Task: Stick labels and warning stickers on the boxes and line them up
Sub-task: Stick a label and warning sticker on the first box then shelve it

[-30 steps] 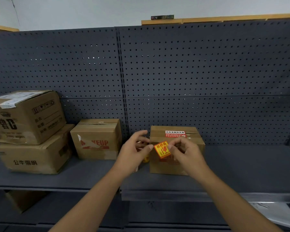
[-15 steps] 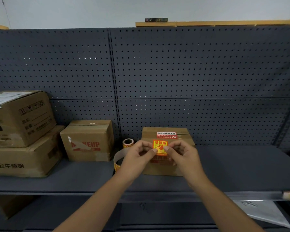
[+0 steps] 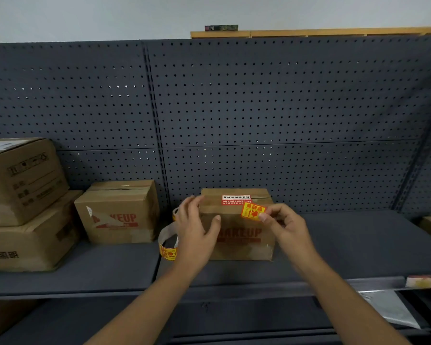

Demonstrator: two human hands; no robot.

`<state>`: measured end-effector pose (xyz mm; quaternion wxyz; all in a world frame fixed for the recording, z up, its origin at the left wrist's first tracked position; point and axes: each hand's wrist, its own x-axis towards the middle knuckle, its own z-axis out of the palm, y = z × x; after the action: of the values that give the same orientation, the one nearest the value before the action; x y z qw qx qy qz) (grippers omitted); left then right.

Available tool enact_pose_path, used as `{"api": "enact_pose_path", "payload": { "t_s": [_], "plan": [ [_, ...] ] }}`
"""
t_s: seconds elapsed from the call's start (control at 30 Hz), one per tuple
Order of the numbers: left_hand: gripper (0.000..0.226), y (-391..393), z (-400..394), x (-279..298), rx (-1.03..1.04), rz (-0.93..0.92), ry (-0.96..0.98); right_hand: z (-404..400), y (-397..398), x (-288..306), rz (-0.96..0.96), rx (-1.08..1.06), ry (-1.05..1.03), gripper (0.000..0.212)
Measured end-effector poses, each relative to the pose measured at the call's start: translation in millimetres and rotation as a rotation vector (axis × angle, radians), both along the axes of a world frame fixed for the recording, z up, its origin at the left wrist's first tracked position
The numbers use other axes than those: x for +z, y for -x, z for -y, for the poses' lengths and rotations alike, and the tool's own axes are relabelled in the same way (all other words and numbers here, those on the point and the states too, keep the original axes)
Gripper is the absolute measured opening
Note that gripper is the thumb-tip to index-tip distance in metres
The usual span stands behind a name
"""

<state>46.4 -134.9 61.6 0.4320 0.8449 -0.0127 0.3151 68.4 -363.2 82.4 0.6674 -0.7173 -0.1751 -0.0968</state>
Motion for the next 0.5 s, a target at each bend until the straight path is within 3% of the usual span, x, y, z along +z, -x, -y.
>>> {"api": "enact_pose_path", "payload": {
  "t_s": [0.1, 0.23, 0.3, 0.4, 0.5],
  "plan": [
    [0.100, -14, -6, -19, -0.062, -0.147, 0.032, 21, -13, 3, -0.019, 0.017, -0.062, 0.012],
    [0.128, -22, -3, -36, -0.188, -0.327, 0.348, 38, -21, -5, -0.148, 0.115, -0.209, 0.017],
    [0.116, -26, -6, -42, -0.227, -0.347, 0.381, 42, -21, -13, -0.226, 0.170, -0.202, 0.018],
    [0.079, -31, -12, -52, -0.254, -0.394, 0.371, 45, -20, -27, -0.284, 0.272, -0.237, 0.031],
    [0.052, -31, -16, -59, -0.237, -0.383, 0.365, 43, -17, -31, -0.312, 0.329, -0.270, 0.014]
  ]
}}
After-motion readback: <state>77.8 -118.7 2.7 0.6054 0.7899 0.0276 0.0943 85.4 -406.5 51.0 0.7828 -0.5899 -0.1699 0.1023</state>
